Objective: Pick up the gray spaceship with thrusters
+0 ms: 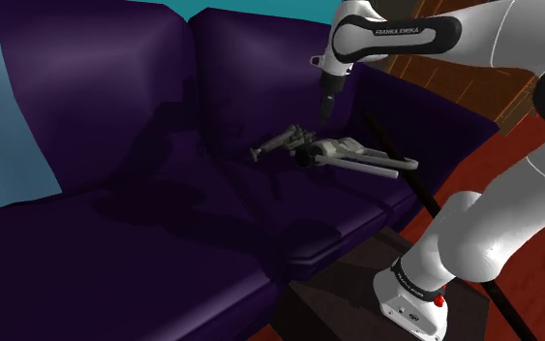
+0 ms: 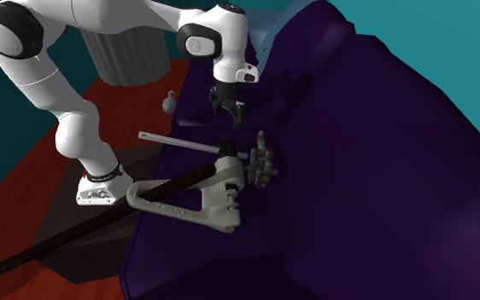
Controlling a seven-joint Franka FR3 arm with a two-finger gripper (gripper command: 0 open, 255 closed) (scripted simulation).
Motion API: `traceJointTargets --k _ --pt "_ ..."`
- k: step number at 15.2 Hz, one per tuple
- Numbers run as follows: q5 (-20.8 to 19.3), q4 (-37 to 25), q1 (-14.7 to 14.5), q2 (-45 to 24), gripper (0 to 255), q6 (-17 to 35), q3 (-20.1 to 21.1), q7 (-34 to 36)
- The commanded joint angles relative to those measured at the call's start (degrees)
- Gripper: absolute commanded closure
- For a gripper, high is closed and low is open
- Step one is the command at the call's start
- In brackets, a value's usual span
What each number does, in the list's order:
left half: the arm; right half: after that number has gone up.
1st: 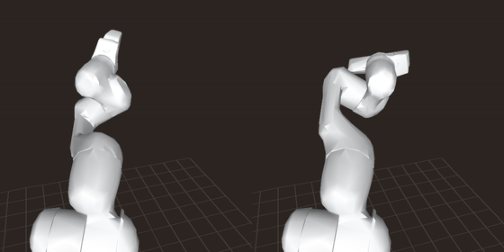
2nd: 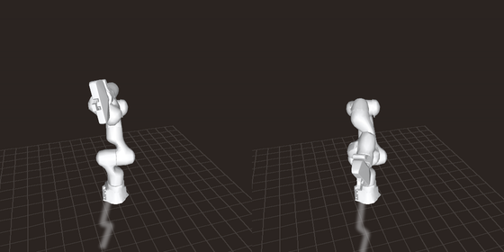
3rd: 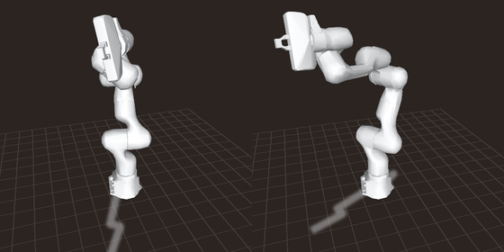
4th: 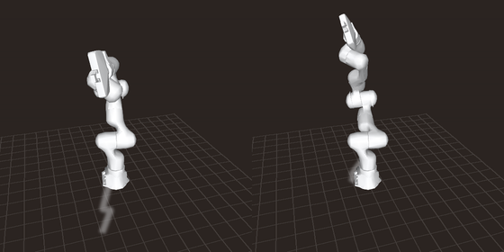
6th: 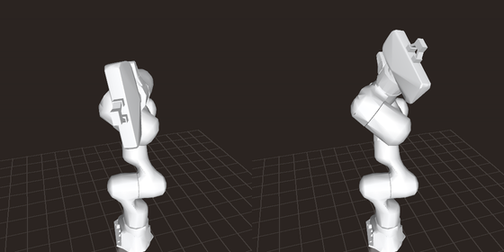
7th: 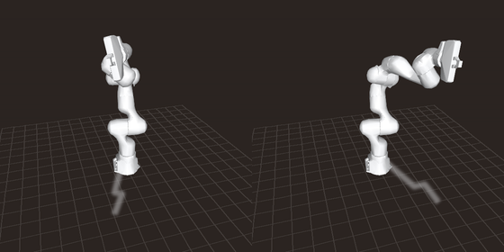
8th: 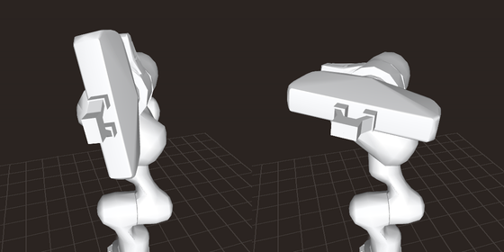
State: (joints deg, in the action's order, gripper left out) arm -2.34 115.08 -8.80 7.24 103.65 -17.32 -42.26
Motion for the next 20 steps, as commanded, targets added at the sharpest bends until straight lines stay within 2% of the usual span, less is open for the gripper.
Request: traceJointTargets --k 1,8,14,20 --pt "0.56 -3.77 -0.41 -5.26 0 0.16 -0.49 -5.91" --pt "1.81 -17.60 -0.22 -22.60 0 -0.15 1.03 -22.60" --pt "0.67 -30.34 0.09 -36.29 0 -1.44 4.13 -34.10" --pt "0.82 -28.48 0.15 -37.68 0 1.76 4.34 -34.04"
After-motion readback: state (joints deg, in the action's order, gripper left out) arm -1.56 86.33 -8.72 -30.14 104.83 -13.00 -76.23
